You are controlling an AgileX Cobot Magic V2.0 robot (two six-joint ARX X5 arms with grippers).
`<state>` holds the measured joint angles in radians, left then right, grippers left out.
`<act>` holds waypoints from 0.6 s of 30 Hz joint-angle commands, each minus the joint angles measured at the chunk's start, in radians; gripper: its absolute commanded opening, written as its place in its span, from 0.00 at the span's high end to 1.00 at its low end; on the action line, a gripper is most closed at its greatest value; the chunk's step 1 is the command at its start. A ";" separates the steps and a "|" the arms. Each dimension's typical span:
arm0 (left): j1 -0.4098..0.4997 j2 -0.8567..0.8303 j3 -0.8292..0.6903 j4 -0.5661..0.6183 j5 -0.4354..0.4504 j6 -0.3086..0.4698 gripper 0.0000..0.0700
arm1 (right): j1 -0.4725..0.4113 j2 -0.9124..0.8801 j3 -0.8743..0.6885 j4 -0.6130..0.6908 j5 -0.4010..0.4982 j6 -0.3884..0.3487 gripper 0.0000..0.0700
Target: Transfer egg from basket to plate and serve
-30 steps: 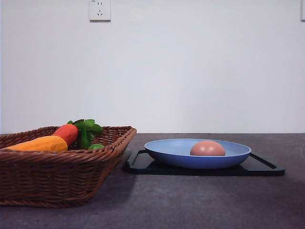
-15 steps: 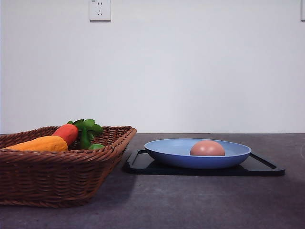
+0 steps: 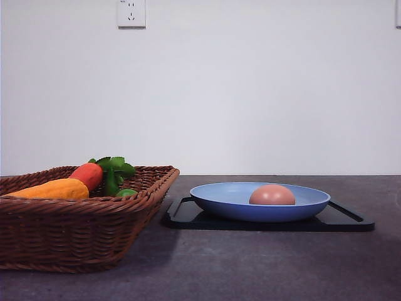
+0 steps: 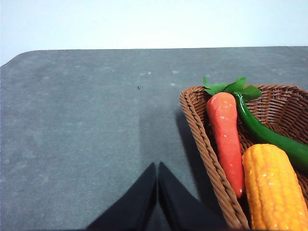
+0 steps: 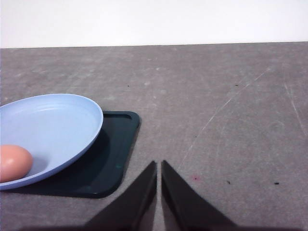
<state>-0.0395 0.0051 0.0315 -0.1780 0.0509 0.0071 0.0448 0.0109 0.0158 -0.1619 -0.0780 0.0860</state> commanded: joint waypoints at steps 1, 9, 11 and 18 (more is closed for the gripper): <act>0.001 -0.002 -0.022 -0.009 0.000 -0.009 1.00 | 0.000 -0.001 -0.006 0.004 0.000 0.011 1.00; 0.001 -0.002 -0.022 -0.009 0.000 -0.009 1.00 | 0.000 -0.001 -0.006 0.004 0.000 0.011 1.00; 0.001 -0.002 -0.022 -0.009 0.000 -0.009 1.00 | 0.000 -0.001 -0.006 0.005 0.000 0.011 1.00; 0.001 -0.002 -0.022 -0.009 0.000 -0.009 1.00 | 0.000 -0.001 -0.006 0.005 0.000 0.011 1.00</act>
<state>-0.0395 0.0051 0.0315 -0.1780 0.0509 0.0071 0.0448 0.0109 0.0158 -0.1619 -0.0780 0.0860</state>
